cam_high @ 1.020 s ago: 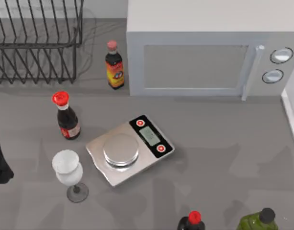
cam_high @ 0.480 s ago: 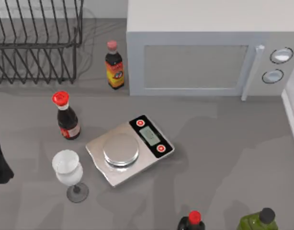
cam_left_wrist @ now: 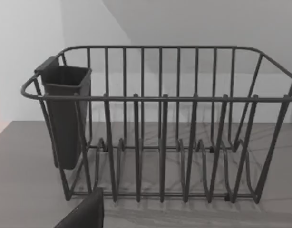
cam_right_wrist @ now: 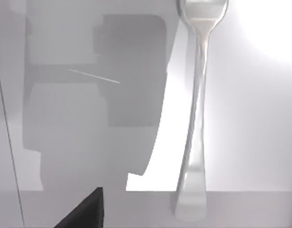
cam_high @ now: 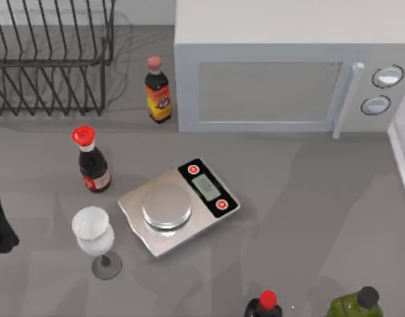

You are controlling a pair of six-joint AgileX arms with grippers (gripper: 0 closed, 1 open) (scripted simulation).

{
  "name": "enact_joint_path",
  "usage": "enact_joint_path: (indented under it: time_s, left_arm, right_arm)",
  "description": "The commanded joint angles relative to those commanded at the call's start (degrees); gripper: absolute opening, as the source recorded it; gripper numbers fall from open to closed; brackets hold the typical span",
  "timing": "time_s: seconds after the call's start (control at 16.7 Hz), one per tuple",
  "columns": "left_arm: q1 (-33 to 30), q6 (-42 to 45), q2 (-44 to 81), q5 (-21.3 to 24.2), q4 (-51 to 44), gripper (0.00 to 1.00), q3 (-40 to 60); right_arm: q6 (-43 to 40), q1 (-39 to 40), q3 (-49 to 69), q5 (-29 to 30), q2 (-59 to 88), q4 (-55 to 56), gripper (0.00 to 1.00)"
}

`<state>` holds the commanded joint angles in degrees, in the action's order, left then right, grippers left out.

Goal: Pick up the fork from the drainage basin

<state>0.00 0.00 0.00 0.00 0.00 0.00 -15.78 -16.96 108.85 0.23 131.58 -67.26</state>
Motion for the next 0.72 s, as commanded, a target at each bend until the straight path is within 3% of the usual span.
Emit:
enact_joint_path:
  time_s: [0.36,0.72]
  left_arm:
    - [0.0,0.0,0.0,0.0,0.0,1.00,0.0]
    - [0.0,0.0,0.0,0.0,0.0,1.00,0.0]
  right_arm:
    - [0.1,0.3,-1.4,0.0,1.1,2.4,1.00]
    - [0.2,0.2,-8.7,0.1,9.2,18.8,1.00]
